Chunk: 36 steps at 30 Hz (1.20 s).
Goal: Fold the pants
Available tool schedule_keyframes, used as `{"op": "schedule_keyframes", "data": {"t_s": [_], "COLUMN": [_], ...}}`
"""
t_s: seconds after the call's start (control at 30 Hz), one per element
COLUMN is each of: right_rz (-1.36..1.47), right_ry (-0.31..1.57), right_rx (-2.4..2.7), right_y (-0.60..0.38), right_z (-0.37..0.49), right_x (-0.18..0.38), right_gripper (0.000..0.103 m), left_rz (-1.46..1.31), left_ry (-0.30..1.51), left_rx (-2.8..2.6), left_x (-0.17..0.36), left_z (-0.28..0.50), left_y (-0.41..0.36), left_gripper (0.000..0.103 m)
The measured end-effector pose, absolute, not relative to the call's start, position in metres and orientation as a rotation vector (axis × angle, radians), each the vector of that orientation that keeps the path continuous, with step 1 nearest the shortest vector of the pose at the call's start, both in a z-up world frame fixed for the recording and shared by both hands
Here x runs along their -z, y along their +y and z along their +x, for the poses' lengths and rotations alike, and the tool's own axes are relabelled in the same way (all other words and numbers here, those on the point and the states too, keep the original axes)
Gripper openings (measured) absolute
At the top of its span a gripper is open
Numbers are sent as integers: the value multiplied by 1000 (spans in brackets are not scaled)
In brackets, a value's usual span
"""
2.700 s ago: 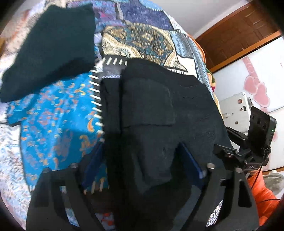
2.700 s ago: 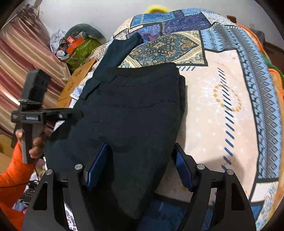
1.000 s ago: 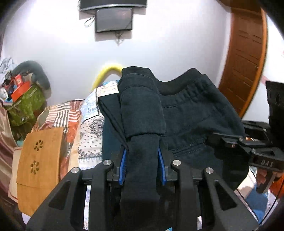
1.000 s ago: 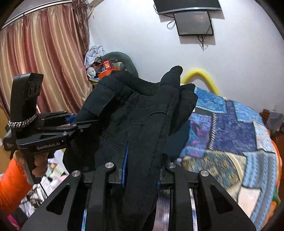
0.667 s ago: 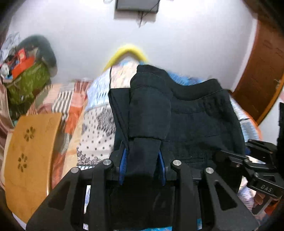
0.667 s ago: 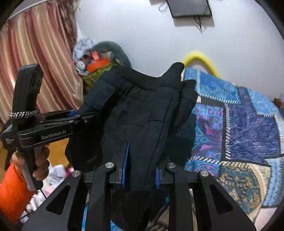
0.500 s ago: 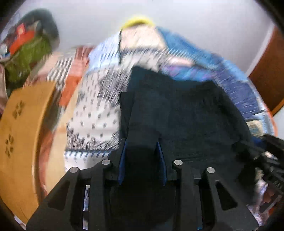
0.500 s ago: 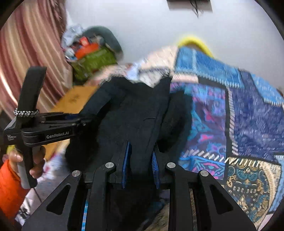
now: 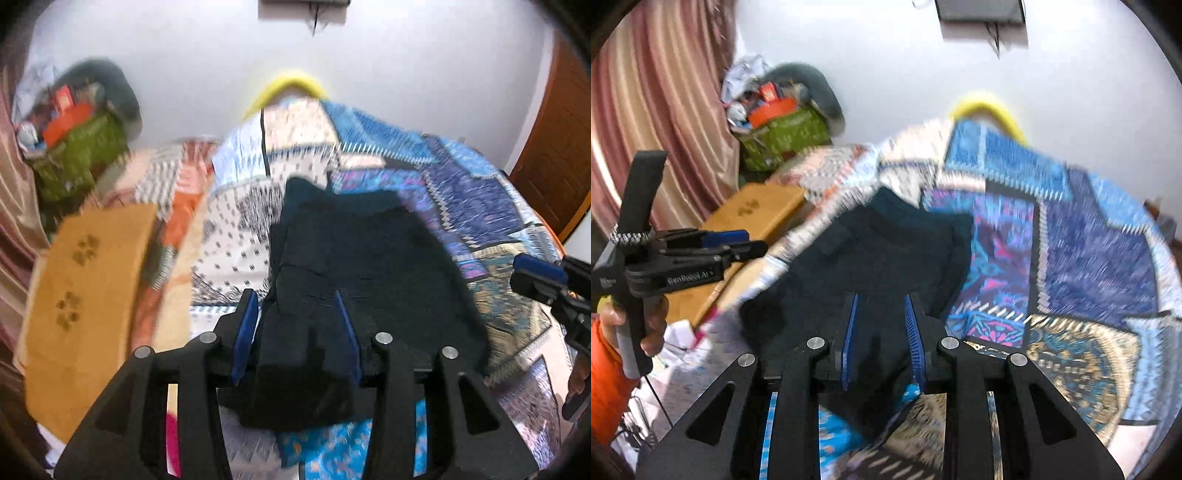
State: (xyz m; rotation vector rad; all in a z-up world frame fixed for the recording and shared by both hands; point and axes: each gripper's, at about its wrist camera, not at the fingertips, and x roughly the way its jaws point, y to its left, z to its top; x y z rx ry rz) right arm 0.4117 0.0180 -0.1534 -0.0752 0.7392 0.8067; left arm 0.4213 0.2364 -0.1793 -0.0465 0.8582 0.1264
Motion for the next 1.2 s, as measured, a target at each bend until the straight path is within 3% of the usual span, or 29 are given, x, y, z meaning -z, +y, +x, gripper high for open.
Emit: {"op": "schedule_keyframes", "data": {"t_s": [0.47, 0.63, 0.77, 0.8, 0.83, 0.9, 1.0, 1.2], "right_rz": [40, 42, 38, 38, 40, 41, 26, 40], "right_ry": [357, 255, 199, 188, 177, 143, 154, 183], "right_rx": [-868, -869, -842, -832, -820, -774, -737, -702], "right_y": [-67, -86, -94, -95, -97, -98, -94, -90], "right_z": [235, 176, 142, 134, 130, 122, 119, 121], "right_x": [8, -5, -5, -3, 0, 6, 11, 13], "right_gripper": [25, 25, 27, 36, 54, 72, 76, 96], "left_rz": [46, 72, 66, 65, 64, 67, 47, 52], "left_ry": [430, 308, 239, 228, 218, 200, 187, 152], "left_rx": [-89, -104, -135, -142, -148, -163, -160, -183], "left_x": [8, -12, -9, -7, -5, 0, 3, 6], "left_z": [216, 141, 96, 89, 82, 72, 60, 43], "left_y": [143, 113, 99, 98, 96, 92, 92, 88], "left_gripper": [42, 45, 56, 62, 64, 77, 97, 103]}}
